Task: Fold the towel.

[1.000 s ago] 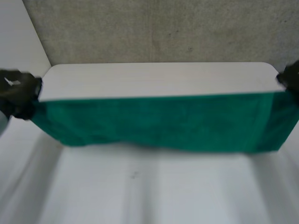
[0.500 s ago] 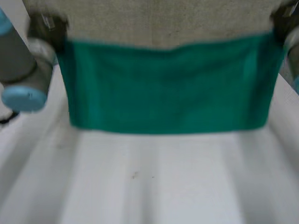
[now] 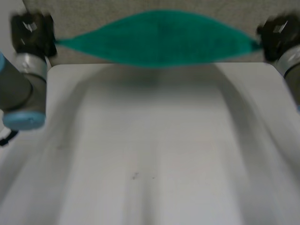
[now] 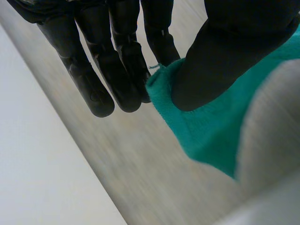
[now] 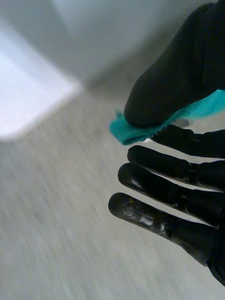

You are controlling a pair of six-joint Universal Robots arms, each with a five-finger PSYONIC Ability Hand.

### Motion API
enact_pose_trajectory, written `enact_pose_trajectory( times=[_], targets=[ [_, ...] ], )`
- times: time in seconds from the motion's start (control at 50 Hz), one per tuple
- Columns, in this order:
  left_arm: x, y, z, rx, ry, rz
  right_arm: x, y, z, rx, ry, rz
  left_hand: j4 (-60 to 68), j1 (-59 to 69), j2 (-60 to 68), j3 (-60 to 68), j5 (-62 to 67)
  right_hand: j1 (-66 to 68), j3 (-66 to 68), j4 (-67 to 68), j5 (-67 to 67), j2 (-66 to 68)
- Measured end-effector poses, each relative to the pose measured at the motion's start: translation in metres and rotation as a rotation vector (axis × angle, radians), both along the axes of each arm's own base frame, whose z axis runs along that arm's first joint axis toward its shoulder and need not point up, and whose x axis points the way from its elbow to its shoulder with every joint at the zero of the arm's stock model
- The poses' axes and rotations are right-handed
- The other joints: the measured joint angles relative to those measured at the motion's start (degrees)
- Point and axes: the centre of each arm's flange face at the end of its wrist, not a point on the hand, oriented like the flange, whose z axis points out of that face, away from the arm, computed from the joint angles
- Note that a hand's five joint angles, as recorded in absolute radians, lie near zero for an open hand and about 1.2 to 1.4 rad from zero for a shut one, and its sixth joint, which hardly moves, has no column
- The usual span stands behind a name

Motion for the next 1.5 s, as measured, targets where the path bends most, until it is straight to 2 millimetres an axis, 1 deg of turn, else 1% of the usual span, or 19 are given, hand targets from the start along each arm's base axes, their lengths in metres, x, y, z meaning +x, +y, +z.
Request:
enact_pose_trajectory(
  times=[0.04, 0.06, 0.18, 0.24, 0.34, 0.54, 0.62, 0.74, 0.84, 1.02, 1.22, 1.32, 1.34, 1.36, 1.4, 1.42, 1.44, 1.46, 1.5],
  targets=[
    [0.000, 0.000, 0.000, 0.000, 0.000, 0.000, 0.000, 0.000, 0.000, 0.000, 0.000, 0.000, 0.00, 0.00, 0.00, 0.00, 0.00, 0.00, 0.00, 0.00, 0.00, 0.00],
    [-0.001, 0.002, -0.040, 0.105, -0.026, -0.011, 0.001, -0.003, -0.045, 0.141, 0.028, 0.005, 0.00, 0.00, 0.01, 0.00, 0.00, 0.00, 0.00, 0.01, 0.00, 0.00],
    [-0.001, 0.015, -0.100, 0.279, -0.082, -0.032, 0.001, -0.002, -0.107, 0.343, 0.074, 0.003, 0.01, 0.00, 0.01, 0.00, 0.00, 0.00, 0.00, 0.00, 0.00, 0.00],
    [0.002, 0.029, -0.119, 0.363, -0.117, -0.043, -0.001, 0.005, -0.122, 0.421, 0.099, 0.001, 0.00, 0.00, 0.01, 0.00, 0.00, 0.00, 0.00, 0.01, 0.00, 0.00],
    [0.012, 0.061, -0.130, 0.488, -0.203, -0.051, -0.007, 0.027, -0.122, 0.521, 0.168, 0.006, 0.01, 0.00, 0.01, 0.00, 0.00, 0.00, 0.00, 0.01, -0.01, 0.00],
    [0.046, 0.145, -0.122, 0.753, -0.508, -0.051, -0.036, 0.107, -0.106, 0.711, 0.535, 0.083, 0.01, 0.00, 0.01, 0.00, 0.00, 0.00, 0.00, 0.00, 0.00, 0.00],
    [0.049, 0.160, -0.116, 0.779, -0.569, -0.067, -0.047, 0.114, -0.103, 0.703, 0.610, 0.078, 0.01, 0.00, 0.01, 0.00, 0.00, 0.00, 0.00, 0.01, 0.00, 0.00],
    [0.042, 0.143, -0.106, 0.699, -0.563, -0.075, -0.049, 0.091, -0.099, 0.604, 0.561, 0.023, 0.01, 0.00, 0.01, 0.00, 0.00, 0.00, 0.00, 0.01, 0.00, 0.00],
    [0.014, 0.084, -0.104, 0.525, -0.519, -0.073, -0.036, 0.041, -0.107, 0.482, 0.410, -0.026, 0.01, 0.00, 0.01, 0.00, 0.00, 0.00, 0.00, 0.00, 0.00, 0.00],
    [-0.014, 0.014, -0.123, 0.415, -0.460, -0.006, -0.018, -0.013, -0.120, 0.365, 0.294, -0.048, 0.01, 0.00, 0.01, 0.00, 0.00, 0.00, 0.00, 0.01, 0.05, 0.00],
    [-0.031, -0.036, -0.147, 0.343, -0.439, 0.036, 0.003, -0.066, -0.138, 0.184, 0.267, -0.088, 0.01, 0.00, 0.01, 0.00, 0.00, 0.00, 0.00, 0.01, 0.05, 0.00],
    [-0.036, -0.044, -0.157, 0.328, -0.439, 0.022, 0.012, -0.081, -0.147, 0.128, 0.261, -0.085, -0.55, -0.08, -0.54, -0.54, -0.13, -3.63, -2.82, -2.81, -2.73, -2.76],
    [-0.038, -0.045, -0.159, 0.322, -0.439, 0.012, 0.014, -0.082, -0.148, 0.125, 0.261, -0.083, -6.44, -5.53, -7.27, -7.15, -4.67, -3.63, -2.82, -2.81, -2.73, -2.76],
    [-0.040, -0.044, -0.160, 0.314, -0.439, 0.001, 0.016, -0.084, -0.151, 0.120, 0.261, -0.080, -6.44, -5.53, -7.27, -7.15, -4.67, -21.45, -20.86, -20.74, -19.90, -22.25],
    [-0.045, -0.043, -0.162, 0.296, -0.439, -0.027, 0.020, -0.085, -0.154, 0.114, 0.260, -0.075, -18.54, -19.03, -18.61, -18.26, -16.10, -27.03, -26.55, -26.42, -25.47, -28.10],
    [-0.049, -0.041, -0.163, 0.279, -0.438, -0.047, 0.022, -0.086, -0.155, 0.110, 0.259, -0.073, -28.30, -30.19, -28.23, -27.78, -25.87, -39.92, -43.31, -43.23, -42.34, -43.78],
    [-0.052, -0.040, -0.163, 0.267, -0.437, -0.061, 0.024, -0.086, -0.156, 0.109, 0.259, -0.071, -28.30, -30.19, -28.23, -27.78, -25.87, -42.05, -47.62, -47.79, -46.63, -48.63],
    [-0.058, -0.037, -0.161, 0.228, -0.433, -0.090, 0.026, -0.086, -0.158, 0.109, 0.257, -0.070, -54.12, -54.04, -54.16, -53.30, -50.81, -44.54, -54.50, -54.51, -52.79, -53.98],
    [-0.062, -0.035, -0.158, 0.189, -0.429, -0.105, 0.027, -0.086, -0.160, 0.112, 0.254, -0.071, -56.73, -54.39, -56.60, -56.10, -52.92, -44.65, -55.53, -55.19, -53.54, -54.86]
  ],
)
